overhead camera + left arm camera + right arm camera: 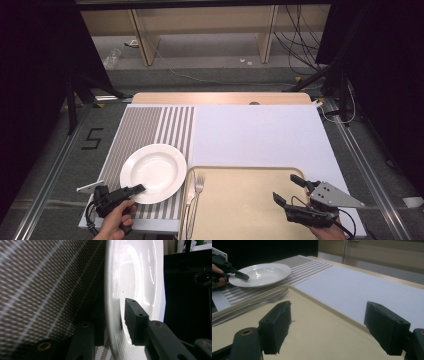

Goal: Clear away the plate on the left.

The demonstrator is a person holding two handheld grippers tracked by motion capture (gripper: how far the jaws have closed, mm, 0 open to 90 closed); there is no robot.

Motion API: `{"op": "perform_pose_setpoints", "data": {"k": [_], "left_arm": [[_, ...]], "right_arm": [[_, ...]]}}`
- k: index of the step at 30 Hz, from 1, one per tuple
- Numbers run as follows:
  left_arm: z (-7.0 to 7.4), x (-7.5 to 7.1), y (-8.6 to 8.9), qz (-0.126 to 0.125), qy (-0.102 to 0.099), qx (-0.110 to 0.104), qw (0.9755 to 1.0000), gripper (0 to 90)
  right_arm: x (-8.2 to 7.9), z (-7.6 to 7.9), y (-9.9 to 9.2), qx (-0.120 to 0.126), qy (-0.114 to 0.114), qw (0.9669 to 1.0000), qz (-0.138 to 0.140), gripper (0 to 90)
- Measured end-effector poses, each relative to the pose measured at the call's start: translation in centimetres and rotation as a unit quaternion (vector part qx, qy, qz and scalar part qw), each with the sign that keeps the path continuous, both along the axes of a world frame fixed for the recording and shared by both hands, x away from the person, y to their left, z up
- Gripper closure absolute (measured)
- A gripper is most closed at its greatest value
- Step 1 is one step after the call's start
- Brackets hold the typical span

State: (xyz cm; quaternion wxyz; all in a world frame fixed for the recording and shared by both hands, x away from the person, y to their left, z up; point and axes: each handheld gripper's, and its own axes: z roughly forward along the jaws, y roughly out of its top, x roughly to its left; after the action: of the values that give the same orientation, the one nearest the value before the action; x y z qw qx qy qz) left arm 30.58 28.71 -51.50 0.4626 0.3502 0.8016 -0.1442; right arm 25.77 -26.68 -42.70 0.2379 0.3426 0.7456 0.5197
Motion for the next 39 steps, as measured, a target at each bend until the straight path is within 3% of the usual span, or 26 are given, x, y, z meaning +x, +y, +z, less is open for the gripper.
{"op": "perform_pose_setpoints", "data": {"k": [8, 15, 18, 22, 25, 28, 35, 39], "left_arm": [[-0.4, -0.2, 0.0, 0.009, 0.002, -0.016, 0.9998, 76.7], [-0.8, -0.2, 0.5, 0.027, -0.001, -0.056, 0.9981, 78.4], [-0.4, -0.2, 0.5, 0.024, -0.007, -0.037, 0.999, 80.1], [-0.6, -0.2, 0.5, 0.025, 0.001, -0.054, 0.9982, 79.9], [-0.4, -0.3, 0.8, 0.032, -0.007, -0.056, 0.9979, 79.9], [-0.3, -0.4, 1.1, 0.043, -0.019, -0.079, 0.9957, 80.0], [0.3, -0.5, 1.0, 0.034, -0.039, -0.078, 0.9956, 80.2], [0.4, -0.5, 0.9, 0.035, -0.046, -0.087, 0.9945, 80.3]], "right_arm": [[0.0, 0.0, 0.0, -0.001, 0.0, 1.0, 0.001, 22.6], [0.0, 0.0, 0.0, -0.004, 0.002, 1.0, 0.001, 22.5], [0.0, 0.0, 0.0, 0.0, 0.001, 1.0, -0.001, 22.6], [0.0, 0.0, 0.0, -0.001, 0.0, 1.0, 0.001, 22.6], [0.0, 0.0, 0.0, 0.001, -0.002, 1.0, 0.001, 22.6], [0.0, 0.0, 0.0, 0.001, -0.002, 1.0, 0.001, 22.5], [0.0, 0.0, 0.0, 0.002, -0.003, 1.0, 0.002, 22.5], [0.0, 0.0, -0.1, 0.003, -0.001, 1.0, 0.0, 22.5]]}}
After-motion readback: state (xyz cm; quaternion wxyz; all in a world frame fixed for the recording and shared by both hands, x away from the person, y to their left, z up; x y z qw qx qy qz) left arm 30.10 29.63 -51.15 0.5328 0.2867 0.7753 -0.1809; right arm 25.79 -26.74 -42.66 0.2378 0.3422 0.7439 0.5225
